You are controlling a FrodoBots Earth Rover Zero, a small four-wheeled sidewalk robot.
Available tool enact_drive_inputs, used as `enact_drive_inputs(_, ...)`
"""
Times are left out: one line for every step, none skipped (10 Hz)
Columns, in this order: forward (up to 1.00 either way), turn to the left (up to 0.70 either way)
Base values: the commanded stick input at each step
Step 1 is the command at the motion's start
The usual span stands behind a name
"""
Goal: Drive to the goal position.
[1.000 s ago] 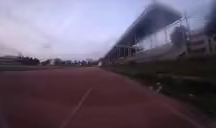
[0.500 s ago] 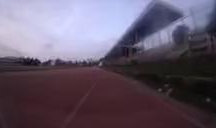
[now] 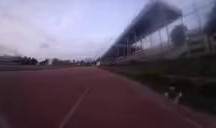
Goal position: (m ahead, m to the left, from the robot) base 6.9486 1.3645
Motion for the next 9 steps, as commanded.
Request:
enact_drive_inputs(0.7, 0.0)
enact_drive_inputs(0.7, 0.0)
enact_drive_inputs(0.7, 0.0)
enact_drive_inputs(0.7, 0.0)
enact_drive_inputs(0.7, -0.12)
enact_drive_inputs(0.7, 0.0)
enact_drive_inputs(0.7, 0.0)
enact_drive_inputs(0.7, 0.0)
enact_drive_inputs(0.7, 0.0)
